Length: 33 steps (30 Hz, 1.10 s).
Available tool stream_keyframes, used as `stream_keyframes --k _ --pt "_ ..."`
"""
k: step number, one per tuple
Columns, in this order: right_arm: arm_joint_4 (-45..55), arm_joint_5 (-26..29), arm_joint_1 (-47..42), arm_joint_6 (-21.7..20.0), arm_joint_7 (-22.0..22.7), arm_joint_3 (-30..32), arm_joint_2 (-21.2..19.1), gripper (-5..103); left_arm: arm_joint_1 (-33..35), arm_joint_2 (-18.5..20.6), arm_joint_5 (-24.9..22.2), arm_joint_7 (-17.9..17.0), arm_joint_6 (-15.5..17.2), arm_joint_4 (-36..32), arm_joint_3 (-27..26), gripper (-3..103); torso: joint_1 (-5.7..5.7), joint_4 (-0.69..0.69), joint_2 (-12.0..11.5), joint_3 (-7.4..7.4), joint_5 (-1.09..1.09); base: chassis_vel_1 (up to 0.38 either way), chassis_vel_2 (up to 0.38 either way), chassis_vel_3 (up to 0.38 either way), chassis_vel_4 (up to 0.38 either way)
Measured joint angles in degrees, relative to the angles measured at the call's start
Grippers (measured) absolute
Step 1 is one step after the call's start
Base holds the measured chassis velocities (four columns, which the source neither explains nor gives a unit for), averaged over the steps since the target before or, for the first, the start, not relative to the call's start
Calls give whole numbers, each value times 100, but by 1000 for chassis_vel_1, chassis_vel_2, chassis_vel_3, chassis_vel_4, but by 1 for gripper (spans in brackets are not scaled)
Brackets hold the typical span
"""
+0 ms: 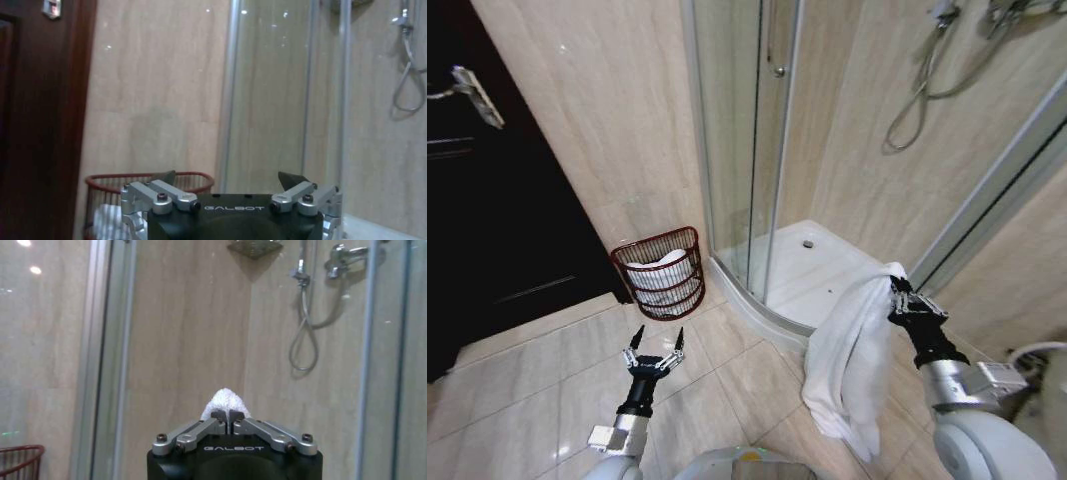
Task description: Discard the used towel into the hamper.
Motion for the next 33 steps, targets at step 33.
stream_keyframes --k 33 --pt "-13 -428 50 -107 -34 -459 35 2 290 -70 5 -59 -261 -95 94 100 0 0 1 0 0 93 98 -59 -62"
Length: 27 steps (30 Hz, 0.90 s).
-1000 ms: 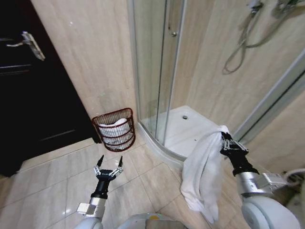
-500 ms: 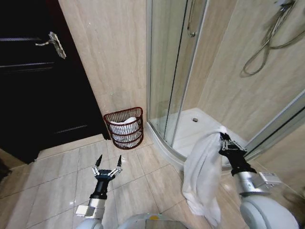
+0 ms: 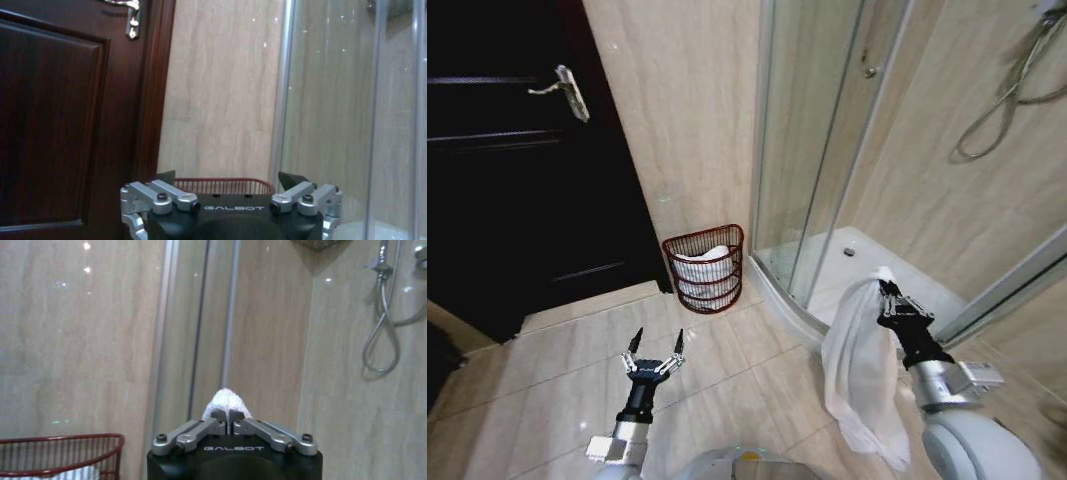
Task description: Discard the used towel into the hamper.
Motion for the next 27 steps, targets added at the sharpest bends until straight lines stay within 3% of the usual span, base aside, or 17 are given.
stream_keyframes --k 15,27 --pt "0 -25 55 69 46 -288 6 2 38 11 -22 -8 -11 35 -33 100 0 1 0 0 -3 147 153 -79 -75" --pt "1 12 44 294 119 -372 37 2 51 9 -6 -3 -55 76 -15 100 0 0 0 0 -1 86 81 97 109"
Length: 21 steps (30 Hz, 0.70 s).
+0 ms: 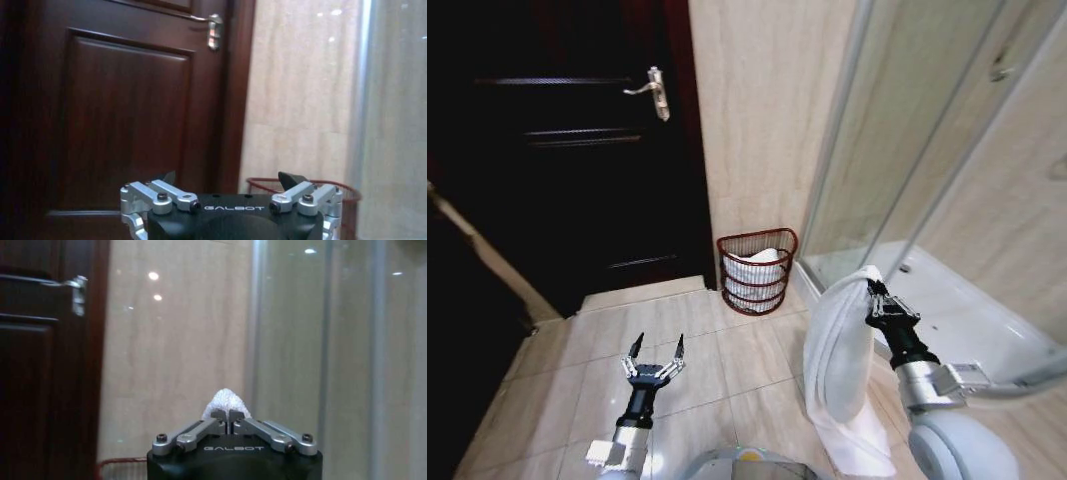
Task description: Discard the used towel into the hamper.
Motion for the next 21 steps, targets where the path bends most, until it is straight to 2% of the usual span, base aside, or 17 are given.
stream_keyframes --k 9,13,21 --pt "0 89 71 -7 16 35 -13 2 0 -15 0 -44 -184 37 35 100 0 2 0 0 0 96 91 68 74" --pt "0 119 89 -7 44 37 -20 2 6 -17 2 -53 -211 39 37 100 0 -2 0 0 1 0 0 0 0" --pt "1 131 136 -10 65 6 -45 2 29 -28 18 -61 -221 38 36 100 -1 0 0 -1 2 -52 65 66 -57"
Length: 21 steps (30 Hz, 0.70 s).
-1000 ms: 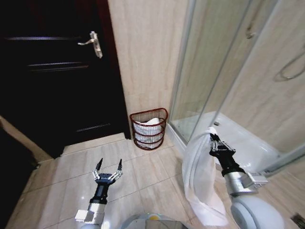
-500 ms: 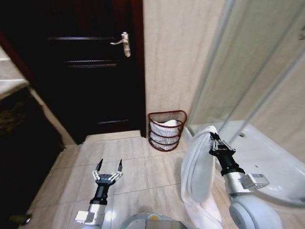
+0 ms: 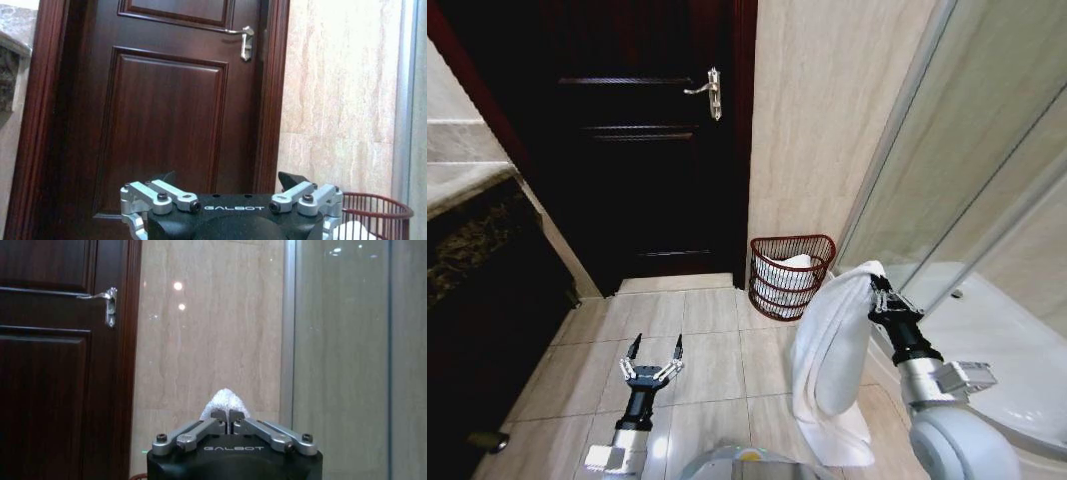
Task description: Discard the used towel into the hamper.
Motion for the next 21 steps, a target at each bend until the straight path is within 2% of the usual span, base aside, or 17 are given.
stream_keyframes --k 12,21 --pt "0 4 105 -47 128 -144 -59 2 16 -7 85 -109 63 -36 25 100 3 0 -1 2 -1 -136 128 129 -122" --pt "0 248 314 -153 240 -118 -222 2 33 -22 101 -136 158 -101 5 100 22 -1 70 51 -1 0 0 0 0"
